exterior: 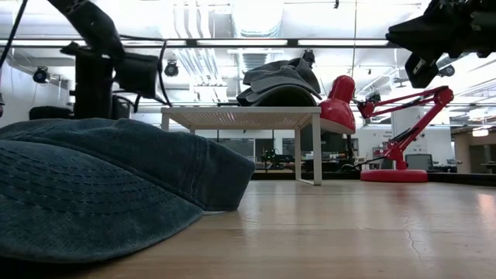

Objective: Pick & Place hat
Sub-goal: Put the top blue cap on the shelf

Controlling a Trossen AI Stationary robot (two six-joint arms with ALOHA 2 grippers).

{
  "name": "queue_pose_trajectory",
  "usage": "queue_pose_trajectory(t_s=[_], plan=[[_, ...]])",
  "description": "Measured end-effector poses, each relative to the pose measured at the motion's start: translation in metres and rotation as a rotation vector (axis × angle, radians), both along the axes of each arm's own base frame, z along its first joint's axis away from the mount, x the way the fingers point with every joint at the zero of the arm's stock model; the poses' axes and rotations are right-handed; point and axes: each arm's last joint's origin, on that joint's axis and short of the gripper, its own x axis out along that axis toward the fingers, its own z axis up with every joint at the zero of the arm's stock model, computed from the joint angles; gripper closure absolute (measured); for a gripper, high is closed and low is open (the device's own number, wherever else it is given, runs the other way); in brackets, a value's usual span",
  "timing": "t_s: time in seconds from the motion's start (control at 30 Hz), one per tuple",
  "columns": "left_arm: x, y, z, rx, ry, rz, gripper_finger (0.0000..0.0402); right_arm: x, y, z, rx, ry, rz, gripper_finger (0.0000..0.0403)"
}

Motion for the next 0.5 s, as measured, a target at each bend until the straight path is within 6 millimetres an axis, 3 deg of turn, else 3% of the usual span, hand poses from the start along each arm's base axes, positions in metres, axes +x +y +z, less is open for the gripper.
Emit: queue_pose_trajectory(t_s=[0.23, 0.5], plan=[[0.000, 0.000, -0.018, 0.026, -0.098, 0.013, 0.0179, 0.000, 0.000, 0.000, 0.007, -0.001, 0.000, 0.0364], [-0.011, -0.006, -0.036, -0.057, -0.105, 0.021, 0.0179, 0.000, 0.000, 0.000, 0.007, 0.000, -0.001, 0.0364]])
